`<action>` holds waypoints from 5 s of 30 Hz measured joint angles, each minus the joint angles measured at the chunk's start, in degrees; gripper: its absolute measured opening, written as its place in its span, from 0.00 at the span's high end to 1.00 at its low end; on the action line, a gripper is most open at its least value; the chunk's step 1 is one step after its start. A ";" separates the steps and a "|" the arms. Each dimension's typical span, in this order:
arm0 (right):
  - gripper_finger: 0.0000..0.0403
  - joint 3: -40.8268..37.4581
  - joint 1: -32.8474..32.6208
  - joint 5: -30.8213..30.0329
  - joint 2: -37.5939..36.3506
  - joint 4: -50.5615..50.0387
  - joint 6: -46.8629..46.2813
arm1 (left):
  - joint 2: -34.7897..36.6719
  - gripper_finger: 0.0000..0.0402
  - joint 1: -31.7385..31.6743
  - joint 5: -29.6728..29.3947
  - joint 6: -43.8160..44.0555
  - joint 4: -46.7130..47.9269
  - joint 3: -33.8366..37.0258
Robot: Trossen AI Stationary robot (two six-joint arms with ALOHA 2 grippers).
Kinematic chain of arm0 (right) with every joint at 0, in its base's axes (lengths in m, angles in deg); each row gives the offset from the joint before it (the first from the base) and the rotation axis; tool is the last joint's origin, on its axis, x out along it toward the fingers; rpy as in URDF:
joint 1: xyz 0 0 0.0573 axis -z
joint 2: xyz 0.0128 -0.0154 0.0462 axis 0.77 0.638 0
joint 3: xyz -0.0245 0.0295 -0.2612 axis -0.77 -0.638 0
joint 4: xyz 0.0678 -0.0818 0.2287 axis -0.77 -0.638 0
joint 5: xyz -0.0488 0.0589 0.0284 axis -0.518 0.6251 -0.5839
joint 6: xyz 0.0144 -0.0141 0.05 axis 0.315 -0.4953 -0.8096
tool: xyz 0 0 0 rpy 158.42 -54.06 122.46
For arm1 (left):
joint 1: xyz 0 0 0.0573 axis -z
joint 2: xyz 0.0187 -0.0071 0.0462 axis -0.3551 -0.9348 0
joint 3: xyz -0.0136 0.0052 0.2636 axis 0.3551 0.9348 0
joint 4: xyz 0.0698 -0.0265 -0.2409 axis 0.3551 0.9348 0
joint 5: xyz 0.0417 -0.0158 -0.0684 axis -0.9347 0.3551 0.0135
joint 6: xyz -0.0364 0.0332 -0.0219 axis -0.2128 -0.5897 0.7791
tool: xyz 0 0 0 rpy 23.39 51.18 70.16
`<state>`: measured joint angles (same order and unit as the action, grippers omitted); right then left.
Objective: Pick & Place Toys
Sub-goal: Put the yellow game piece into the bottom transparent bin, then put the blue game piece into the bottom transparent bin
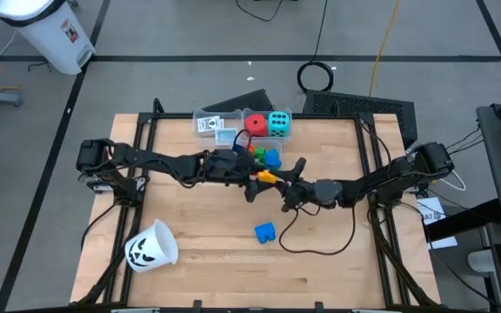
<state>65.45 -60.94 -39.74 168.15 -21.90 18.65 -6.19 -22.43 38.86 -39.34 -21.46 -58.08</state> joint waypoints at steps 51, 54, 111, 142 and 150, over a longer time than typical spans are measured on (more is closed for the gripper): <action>0.58 -0.02 -1.49 -6.21 -20.13 -28.70 -29.20 | -6.18 0.56 -9.81 -12.10 3.15 14.68 -0.02; 0.56 -0.02 -1.41 -6.21 -20.15 -28.48 -30.89 | -6.34 0.44 -10.07 -12.12 4.03 14.67 -0.04; 0.26 13.75 -8.99 25.78 15.86 -29.18 -43.05 | 9.26 0.14 6.71 -18.18 -4.30 19.11 0.00; 0.35 12.74 -1.49 29.80 17.80 -34.90 -45.12 | 9.24 0.14 6.75 -17.90 -4.87 17.51 0.00; 0.44 12.74 -1.42 29.88 17.15 -35.42 -44.17 | 9.24 0.14 6.75 -17.92 -4.90 17.56 0.00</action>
<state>78.19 -62.36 -9.86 185.31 -57.32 -25.52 3.05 -15.68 20.94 -44.23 -3.90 -58.08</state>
